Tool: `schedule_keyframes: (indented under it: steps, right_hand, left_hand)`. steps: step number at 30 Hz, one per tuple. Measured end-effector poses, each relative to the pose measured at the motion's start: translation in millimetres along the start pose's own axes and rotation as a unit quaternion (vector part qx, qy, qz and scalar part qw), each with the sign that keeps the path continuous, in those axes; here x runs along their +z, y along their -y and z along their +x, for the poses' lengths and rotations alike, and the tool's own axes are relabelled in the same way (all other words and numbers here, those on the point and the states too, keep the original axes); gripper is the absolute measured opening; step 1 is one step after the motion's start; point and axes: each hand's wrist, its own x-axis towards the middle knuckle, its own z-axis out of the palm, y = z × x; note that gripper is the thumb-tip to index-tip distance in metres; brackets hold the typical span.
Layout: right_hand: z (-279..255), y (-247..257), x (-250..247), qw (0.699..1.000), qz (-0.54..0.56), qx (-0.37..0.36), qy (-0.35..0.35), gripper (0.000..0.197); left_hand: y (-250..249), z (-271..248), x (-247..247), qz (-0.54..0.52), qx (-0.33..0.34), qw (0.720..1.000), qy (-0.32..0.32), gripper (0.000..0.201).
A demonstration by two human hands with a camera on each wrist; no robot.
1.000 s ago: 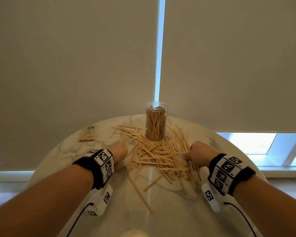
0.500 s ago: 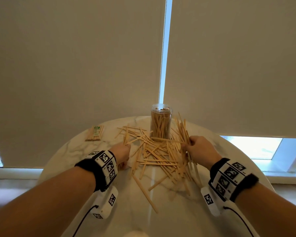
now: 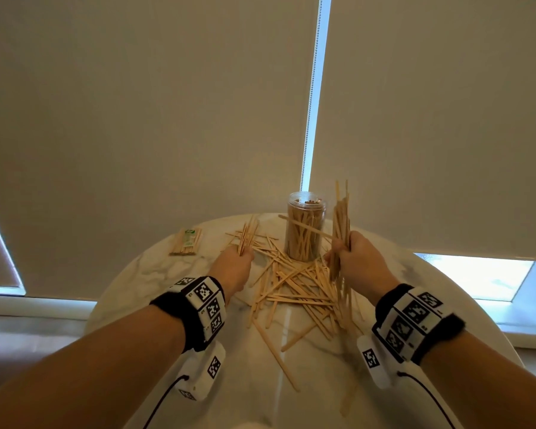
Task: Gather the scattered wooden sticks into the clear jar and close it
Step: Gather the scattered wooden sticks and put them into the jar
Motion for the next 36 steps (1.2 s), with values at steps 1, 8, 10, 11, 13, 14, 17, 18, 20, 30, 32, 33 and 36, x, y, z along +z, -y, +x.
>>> schedule_keyframes:
  steps: [1,8,10,11,13,14,17,18,20,30,32,33,36]
  right_hand:
    - [-1.1,2.7,1.2,1.000,0.010,0.001,-0.002,0.016]
    - [-3.9,15.7,24.1,0.998,0.037,-0.025,0.033,0.019]
    - [-5.0,19.4,35.2,0.997,0.028,-0.039,0.062,0.017]
    - [-4.6,21.9,41.0,0.996,0.020,-0.049,0.078,0.016]
    - [-1.5,25.2,52.6,0.991,0.015,-0.076,0.114,0.016]
    - [0.7,26.8,57.8,0.987,0.003,-0.098,0.125,0.019]
    - [11.7,28.8,69.0,0.982,-0.060,-0.145,0.108,0.030]
    - [15.7,28.1,71.1,0.981,-0.073,-0.145,0.107,0.029]
    - [22.6,24.2,73.7,0.976,-0.110,-0.146,0.120,0.023]
    - [41.3,10.0,67.9,0.979,-0.080,-0.167,0.087,0.021]
    - [44.7,9.2,61.5,0.981,-0.075,-0.154,0.095,0.023]
    - [45.4,8.8,58.5,0.980,-0.082,-0.144,0.108,0.023]
    - [42.0,9.3,56.2,0.973,-0.107,-0.117,0.166,0.024]
  left_hand:
    - [-1.1,0.8,-0.3,0.001,0.024,1.000,0.001,0.041]
    - [-33.2,-19.0,14.4,-0.100,0.110,0.988,0.048,0.074]
    - [-45.0,-19.8,20.7,-0.137,0.127,0.980,0.071,0.071]
    - [-49.8,-18.6,22.8,-0.154,0.135,0.975,0.091,0.064]
    - [-55.5,-14.6,27.2,-0.170,0.149,0.965,0.130,0.049]
    - [-56.5,-11.7,29.0,-0.168,0.156,0.963,0.141,0.044]
    - [-53.5,2.1,33.0,-0.151,0.173,0.964,0.134,0.020]
    - [-51.4,8.4,33.3,-0.145,0.169,0.968,0.117,0.016]
    - [-47.8,19.4,32.9,-0.139,0.150,0.976,0.077,0.020]
    - [-50.6,39.8,41.4,-0.420,0.098,0.900,0.072,0.020]
    - [-51.1,45.1,40.6,-0.459,0.115,0.879,0.054,0.017]
    - [-52.0,46.8,38.9,-0.471,0.124,0.872,0.042,0.016]
    - [-54.4,50.3,35.6,-0.500,0.133,0.856,0.016,0.016]
